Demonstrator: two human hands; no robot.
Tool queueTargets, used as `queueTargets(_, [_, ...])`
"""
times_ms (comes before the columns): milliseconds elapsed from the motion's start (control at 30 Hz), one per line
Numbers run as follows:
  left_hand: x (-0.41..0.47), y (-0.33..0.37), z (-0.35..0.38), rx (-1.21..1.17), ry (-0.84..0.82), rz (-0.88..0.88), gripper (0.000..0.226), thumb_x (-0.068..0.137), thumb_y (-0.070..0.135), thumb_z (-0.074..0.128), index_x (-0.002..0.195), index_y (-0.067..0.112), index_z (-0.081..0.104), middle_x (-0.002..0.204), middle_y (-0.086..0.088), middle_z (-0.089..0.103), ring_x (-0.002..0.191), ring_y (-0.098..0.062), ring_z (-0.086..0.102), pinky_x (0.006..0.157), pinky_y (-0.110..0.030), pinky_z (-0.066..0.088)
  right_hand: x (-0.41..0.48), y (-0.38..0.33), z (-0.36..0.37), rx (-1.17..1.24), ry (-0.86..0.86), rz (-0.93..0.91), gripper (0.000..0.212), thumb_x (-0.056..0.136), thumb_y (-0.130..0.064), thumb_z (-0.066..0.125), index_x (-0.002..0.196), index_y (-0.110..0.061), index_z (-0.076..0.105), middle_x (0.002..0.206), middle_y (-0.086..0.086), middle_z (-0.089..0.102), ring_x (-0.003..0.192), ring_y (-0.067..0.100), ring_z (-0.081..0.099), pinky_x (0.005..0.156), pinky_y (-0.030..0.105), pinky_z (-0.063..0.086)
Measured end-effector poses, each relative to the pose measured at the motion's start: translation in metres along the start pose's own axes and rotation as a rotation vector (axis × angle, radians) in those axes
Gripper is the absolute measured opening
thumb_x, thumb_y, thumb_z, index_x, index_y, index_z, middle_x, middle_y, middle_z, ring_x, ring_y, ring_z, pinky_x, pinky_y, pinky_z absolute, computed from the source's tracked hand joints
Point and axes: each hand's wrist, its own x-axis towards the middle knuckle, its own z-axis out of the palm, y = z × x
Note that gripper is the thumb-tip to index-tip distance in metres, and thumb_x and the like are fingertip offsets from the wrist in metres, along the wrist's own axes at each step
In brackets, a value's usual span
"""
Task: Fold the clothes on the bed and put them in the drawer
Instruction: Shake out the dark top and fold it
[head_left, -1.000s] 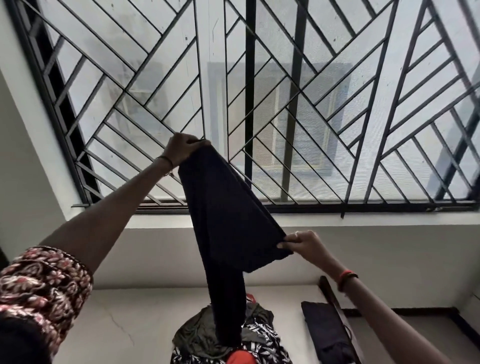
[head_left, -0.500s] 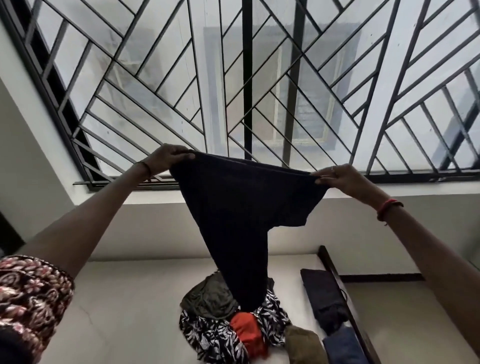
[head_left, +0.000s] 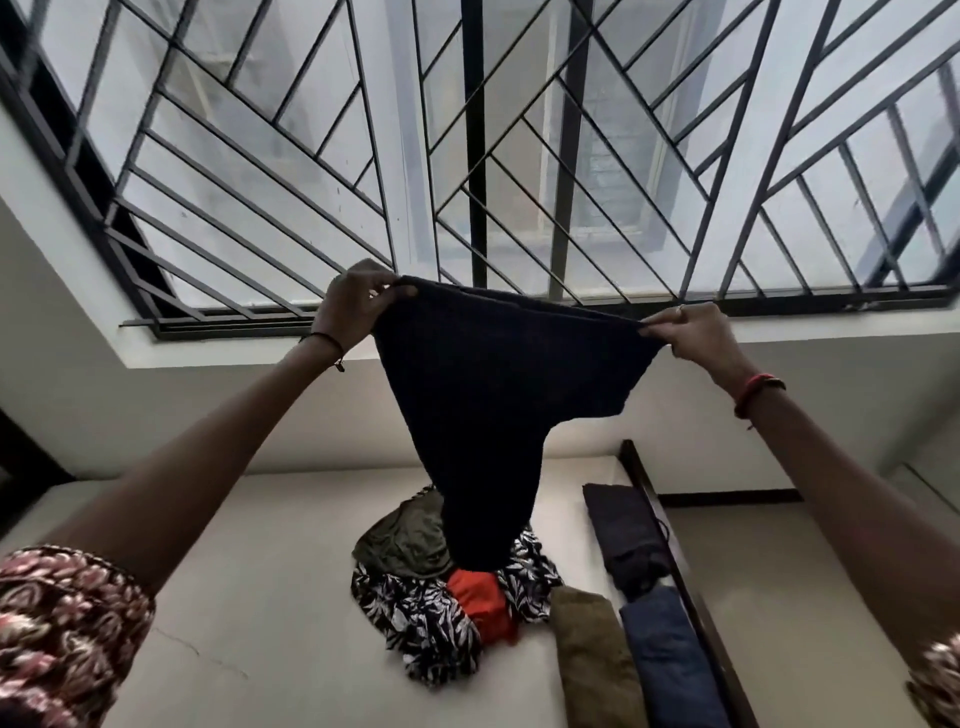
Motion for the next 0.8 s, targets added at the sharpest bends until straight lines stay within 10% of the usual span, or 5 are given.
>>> queueTargets(167, [-0.017,-0.003,0.005,0.119,-0.089,-0.088,0.033,0.081,0.037,0.068,0.101,0.011,0.073,0.103,-0.007,0.061,0.099,-0.021,0.056,0.088,-0.035,0.043,-0.037,0.011,0.018,0.201,-0.054,0.330,0.008,0.087,-0.004,0.063,0.094,-0.005,0.065,0.035,-0.003,0.053,0.032,0.005,0.054,0.035,0.012,0.041])
queueTargets(367, [-0.048,0.006,0.002,-0.327,-0.276,-0.274,0.019,0.090,0.009,0.059,0.100,-0.007,0.064,0.075,-0.017,0.066,0.043,-0.007,0.063,0.040,-0.014,0.047,-0.087,0.018,0.037,0.545,0.011,0.480,0.009,0.094,0.000,0.052,0.089,0.000,0.060,0.064,0.013,0.071,0.053,0.019,0.069,0.044,0.024,0.054])
queueTargets(567, [-0.088,-0.001,-0.003,-0.597,-0.230,-0.322,0.008,0.087,0.009,0.064,0.080,0.012,0.068,0.070,0.008,0.071,0.064,-0.005,0.070,0.064,-0.011,0.054,-0.140,0.008,0.063,0.724,0.166,0.513,0.015,0.093,0.007,0.049,0.081,0.002,0.057,0.054,0.006,0.067,0.049,0.017,0.067,0.051,0.027,0.058])
queueTargets(800, [-0.143,-0.007,-0.030,-0.463,-0.186,-0.210,0.015,0.091,0.019,0.061,0.089,0.005,0.064,0.071,-0.001,0.062,0.049,-0.001,0.064,0.054,-0.018,0.050,-0.220,-0.022,0.081,0.859,0.272,0.527,0.019,0.094,0.006,0.044,0.079,-0.002,0.051,0.051,0.007,0.066,0.047,0.018,0.066,0.051,0.028,0.058])
